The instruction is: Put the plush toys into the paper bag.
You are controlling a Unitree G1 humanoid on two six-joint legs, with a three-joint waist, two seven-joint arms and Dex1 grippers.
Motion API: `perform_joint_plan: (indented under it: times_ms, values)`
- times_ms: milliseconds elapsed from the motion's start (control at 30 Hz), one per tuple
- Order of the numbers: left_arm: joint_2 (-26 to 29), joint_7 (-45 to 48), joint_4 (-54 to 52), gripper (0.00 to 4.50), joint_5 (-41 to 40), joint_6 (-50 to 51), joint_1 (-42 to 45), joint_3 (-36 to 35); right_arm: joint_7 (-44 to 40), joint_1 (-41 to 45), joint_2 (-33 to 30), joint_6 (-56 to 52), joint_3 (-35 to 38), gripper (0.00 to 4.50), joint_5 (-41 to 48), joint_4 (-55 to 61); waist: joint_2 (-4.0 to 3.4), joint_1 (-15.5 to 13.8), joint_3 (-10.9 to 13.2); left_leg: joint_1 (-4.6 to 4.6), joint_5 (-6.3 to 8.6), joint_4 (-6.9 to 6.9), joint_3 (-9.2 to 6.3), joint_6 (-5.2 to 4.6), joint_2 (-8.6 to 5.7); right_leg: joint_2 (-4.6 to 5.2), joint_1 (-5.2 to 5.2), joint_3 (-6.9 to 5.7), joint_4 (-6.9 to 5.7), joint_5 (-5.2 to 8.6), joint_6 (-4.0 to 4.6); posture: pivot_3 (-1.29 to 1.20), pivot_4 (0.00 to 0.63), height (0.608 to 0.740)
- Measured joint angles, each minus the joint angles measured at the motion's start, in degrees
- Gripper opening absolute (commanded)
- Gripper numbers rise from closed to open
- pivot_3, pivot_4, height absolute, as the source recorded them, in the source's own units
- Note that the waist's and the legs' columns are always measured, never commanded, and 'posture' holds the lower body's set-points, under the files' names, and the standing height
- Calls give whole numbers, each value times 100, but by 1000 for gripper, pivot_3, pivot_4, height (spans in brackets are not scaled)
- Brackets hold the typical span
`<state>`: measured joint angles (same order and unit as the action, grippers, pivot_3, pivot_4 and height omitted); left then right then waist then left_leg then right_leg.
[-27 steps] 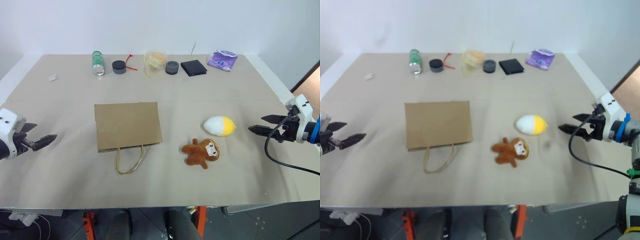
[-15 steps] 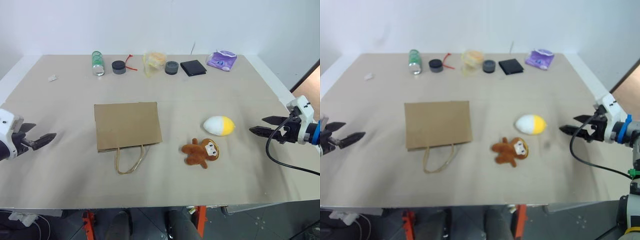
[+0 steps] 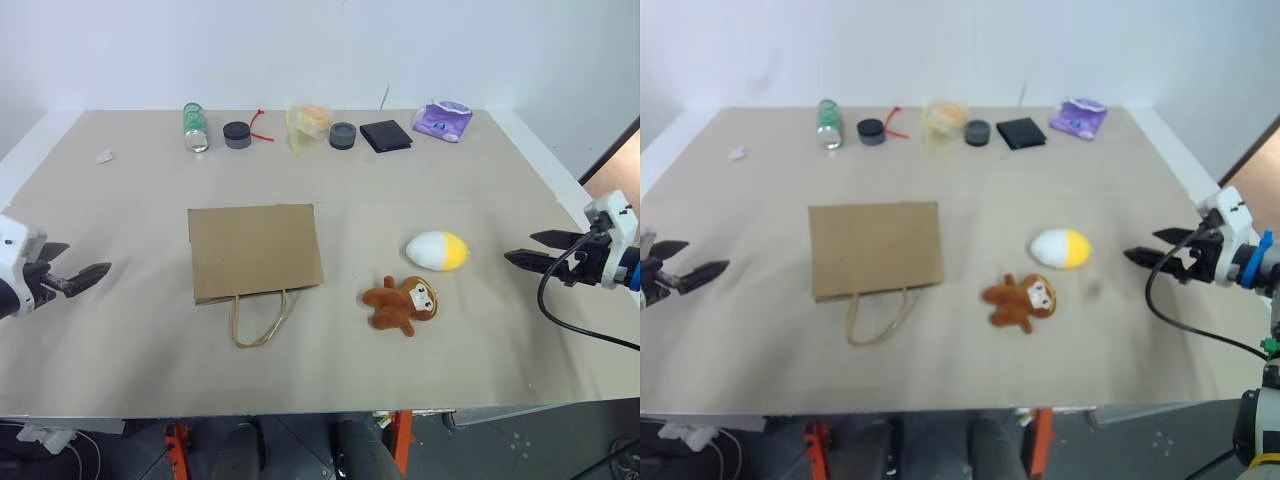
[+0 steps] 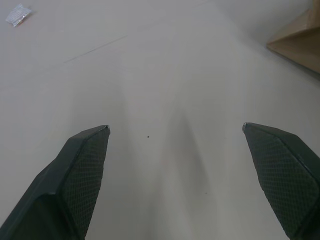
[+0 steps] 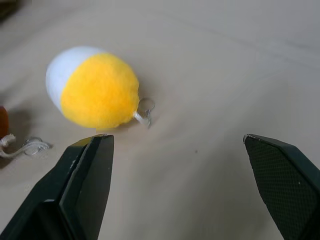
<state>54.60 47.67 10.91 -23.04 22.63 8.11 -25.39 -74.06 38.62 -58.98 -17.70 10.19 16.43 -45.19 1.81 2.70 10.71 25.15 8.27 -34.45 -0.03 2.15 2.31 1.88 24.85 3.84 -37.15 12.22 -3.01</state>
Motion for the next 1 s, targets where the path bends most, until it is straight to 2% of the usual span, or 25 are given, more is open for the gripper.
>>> perform_joint_plan:
  times_ms: [133, 167, 200, 300, 367, 400, 567, 633, 667, 733, 833, 867, 1000]
  values:
    - [-200, -20, -204, 4388, -17, -145, 184, 24, -450, -167, 222, -171, 213, 4500, 584, 905, 1, 4, -1, -6, 0, -10, 1, 0, 21, -29, -6, 12, -2, -11, -1, 0, 150, 740]
    - [-380, 26, -509, 4388, -119, -329, 286, 68, -584, -360, 474, -87, 415, 4500, 980, 1682, 4, 1, -3, -6, 0, -14, -4, 1, 30, -45, -11, 17, -3, -15, -2, 0, 150, 740]
    - [-430, 48, -576, 4388, -141, -385, 321, 101, -621, -398, 518, -82, 414, 4500, 1062, 1871, 4, 0, -3, -10, 0, -14, -4, 1, 31, -46, -15, 17, -3, -15, -2, 0, 150, 740]
    - [-629, 350, -1120, 4388, 15, -1449, 540, 445, -1085, -829, 550, -589, 47, 4500, 1624, 3763, 4, -11, -3, -11, -1, -20, -4, 1, 39, -55, -21, 19, -4, -17, 2, 0, 150, 740]
    - [-630, 413, -1165, 4388, 210, -1902, 561, 544, -1079, -872, 568, -722, -44, 4500, 1719, 4071, 5, -11, -4, -12, -1, -24, 0, 1, 38, -53, -22, 23, -4, -17, 2, 0, 150, 740]
    - [-632, 464, -1166, 4388, 453, -2516, 571, 637, -1072, -885, 576, -864, -140, 4500, 1799, 4316, 5, -10, -4, -11, -1, -26, 4, 1, 39, -52, -20, 26, -4, -20, 3, 0, 150, 740]
    - [-685, 712, -1055, 4388, 1156, -4921, 496, 928, -1050, -950, 581, -1141, -350, 4500, 1913, 4717, 5, -17, -5, -11, -1, -29, 10, 1, 39, -46, -20, 28, -3, -21, 4, 0, 150, 740]
    - [-733, 758, -917, 4388, 1324, -5683, 426, 992, -1027, -1027, 586, -1170, -375, 4500, 1916, 4755, 5, -18, -5, -10, -1, -29, 12, 1, 40, -46, -17, 28, -3, -22, 5, 0, 150, 740]
    - [-735, 759, -914, 4388, 1327, -5706, 419, 993, -1026, -1032, 586, -1170, -375, 4500, 1916, 4755, 5, -18, -5, -10, -1, -29, 13, 1, 40, -46, -17, 28, -3, -22, 5, 0, 150, 740]
    - [-846, 768, -687, 4388, 1576, -7067, 277, 1172, -902, -1203, 630, -1182, -370, 4500, 1924, 4869, 5, -19, -7, -10, -1, -28, 15, 1, 42, -46, -15, 29, -3, -23, 6, 0, 150, 740]
    - [-914, 726, -466, 4388, 1853, -8020, 156, 1356, -787, -1348, 652, -1203, -350, 4500, 1934, 5004, 5, -19, -7, -11, -1, -29, 16, 1, 44, -48, -15, 29, -3, -28, 7, 0, 150, 740]
    - [-968, 632, -273, 4388, 2120, -8738, 118, 1452, -681, -1419, 659, -1228, -326, 4500, 1964, 5100, 4, -20, -8, -12, -1, -32, 17, 1, 45, -48, -15, 29, -3, -33, 8, 0, 150, 740]
    - [-988, 355, 159, 4388, 2582, -9686, 70, 1661, -542, -1590, 662, -1262, -255, 4500, 2066, 5253, 4, -20, -9, -14, -1, -43, 22, 0, 47, -48, -19, 29, -3, -41, 5, 0, 150, 740]
